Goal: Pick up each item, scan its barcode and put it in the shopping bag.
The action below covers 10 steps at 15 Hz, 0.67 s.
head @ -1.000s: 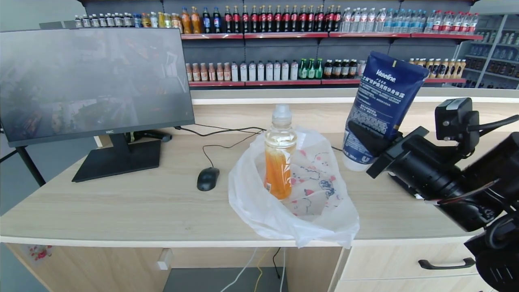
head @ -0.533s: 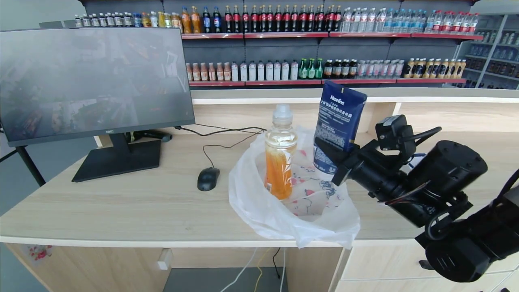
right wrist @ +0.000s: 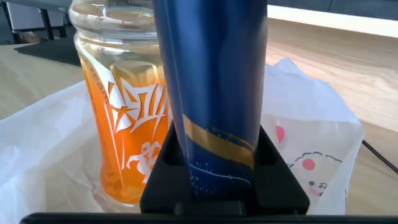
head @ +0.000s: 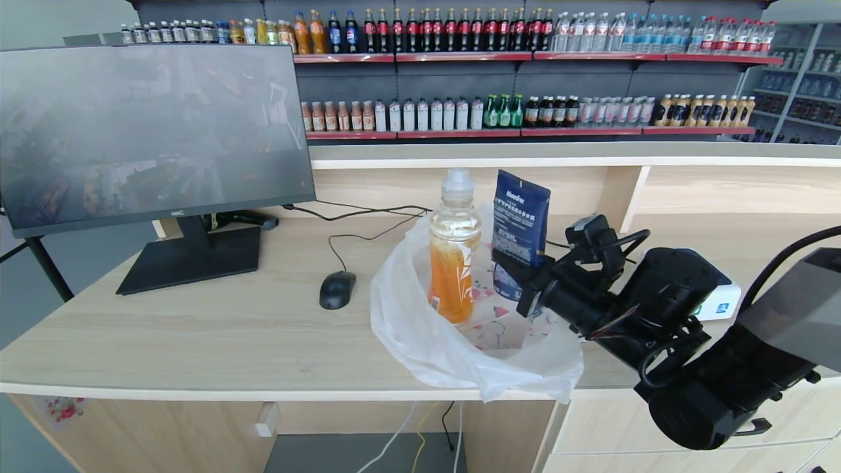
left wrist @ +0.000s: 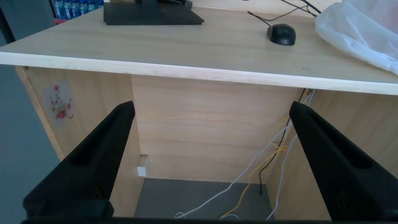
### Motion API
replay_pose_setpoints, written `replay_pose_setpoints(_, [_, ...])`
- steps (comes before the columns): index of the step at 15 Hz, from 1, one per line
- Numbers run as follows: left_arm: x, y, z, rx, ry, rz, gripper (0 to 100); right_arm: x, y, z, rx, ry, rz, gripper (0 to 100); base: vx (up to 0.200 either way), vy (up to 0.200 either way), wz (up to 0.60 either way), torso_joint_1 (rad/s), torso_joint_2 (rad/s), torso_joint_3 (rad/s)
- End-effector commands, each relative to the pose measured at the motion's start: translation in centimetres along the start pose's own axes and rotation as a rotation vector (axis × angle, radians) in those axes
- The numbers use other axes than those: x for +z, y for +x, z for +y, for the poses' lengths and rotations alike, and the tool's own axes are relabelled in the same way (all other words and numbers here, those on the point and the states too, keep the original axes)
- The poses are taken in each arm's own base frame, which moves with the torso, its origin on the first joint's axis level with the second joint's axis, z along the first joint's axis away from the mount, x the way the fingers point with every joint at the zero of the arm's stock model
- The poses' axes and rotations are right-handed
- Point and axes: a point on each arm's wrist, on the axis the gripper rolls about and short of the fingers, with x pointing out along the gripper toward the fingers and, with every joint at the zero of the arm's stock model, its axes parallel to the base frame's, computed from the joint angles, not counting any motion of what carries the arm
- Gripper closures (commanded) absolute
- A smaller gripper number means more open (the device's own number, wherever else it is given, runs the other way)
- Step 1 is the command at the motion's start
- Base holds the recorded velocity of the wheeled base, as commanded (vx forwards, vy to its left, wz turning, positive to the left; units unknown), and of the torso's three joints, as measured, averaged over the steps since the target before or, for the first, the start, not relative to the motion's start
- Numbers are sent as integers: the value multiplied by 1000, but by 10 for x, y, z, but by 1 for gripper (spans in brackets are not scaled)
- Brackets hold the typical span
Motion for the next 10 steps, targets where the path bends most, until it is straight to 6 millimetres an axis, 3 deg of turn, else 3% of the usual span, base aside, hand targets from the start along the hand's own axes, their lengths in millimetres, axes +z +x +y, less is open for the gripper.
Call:
replay_pose_setpoints(1, [0, 0, 0, 0, 0, 0, 0, -16, 4, -5, -11, 4, 34, 100, 0, 0, 0, 0, 0, 0])
replay_pose_setpoints(10, [0, 0, 0, 0, 0, 0, 0, -35, 4, -7, -17, 15, 86, 100, 0, 0, 0, 0, 0, 0])
